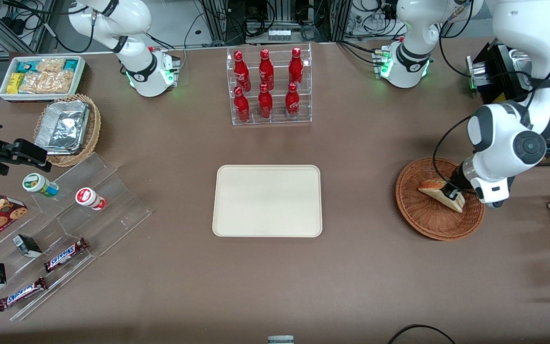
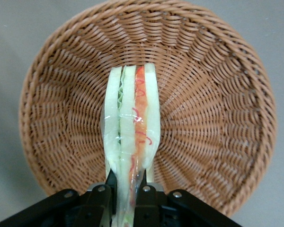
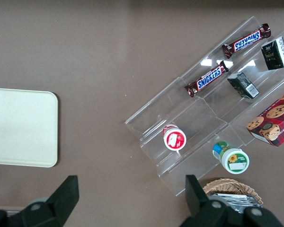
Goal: Place sandwich from basket to tray
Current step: 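Close the left gripper on the sandwich's crust edge, then lift the sandwich and carry it over the cream tray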
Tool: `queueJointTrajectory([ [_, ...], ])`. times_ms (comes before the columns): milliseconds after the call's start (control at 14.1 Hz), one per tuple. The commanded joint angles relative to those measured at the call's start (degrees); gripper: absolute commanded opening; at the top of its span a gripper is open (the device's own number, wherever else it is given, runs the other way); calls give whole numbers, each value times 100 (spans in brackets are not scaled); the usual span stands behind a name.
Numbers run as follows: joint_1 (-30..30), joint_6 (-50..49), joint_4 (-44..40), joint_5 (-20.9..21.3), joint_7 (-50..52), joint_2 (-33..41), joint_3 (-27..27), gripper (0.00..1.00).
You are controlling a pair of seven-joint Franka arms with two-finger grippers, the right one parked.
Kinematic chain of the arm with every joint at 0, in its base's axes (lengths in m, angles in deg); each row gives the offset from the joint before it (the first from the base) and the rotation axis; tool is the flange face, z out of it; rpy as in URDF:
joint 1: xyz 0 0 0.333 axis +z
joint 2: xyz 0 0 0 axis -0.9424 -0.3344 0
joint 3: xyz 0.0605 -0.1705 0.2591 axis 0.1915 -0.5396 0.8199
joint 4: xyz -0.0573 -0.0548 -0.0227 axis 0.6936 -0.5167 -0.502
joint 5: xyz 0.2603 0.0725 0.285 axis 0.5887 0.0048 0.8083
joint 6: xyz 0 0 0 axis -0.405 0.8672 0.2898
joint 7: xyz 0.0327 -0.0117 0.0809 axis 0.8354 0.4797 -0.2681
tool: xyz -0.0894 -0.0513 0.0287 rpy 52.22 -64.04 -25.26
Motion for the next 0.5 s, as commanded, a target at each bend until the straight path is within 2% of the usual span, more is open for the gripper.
queueJointTrajectory([
  [0,-75,-903,-475,94,-22,362,-29,17],
  [426,-733,-2188,-1477,305,-215,512,-38,17],
])
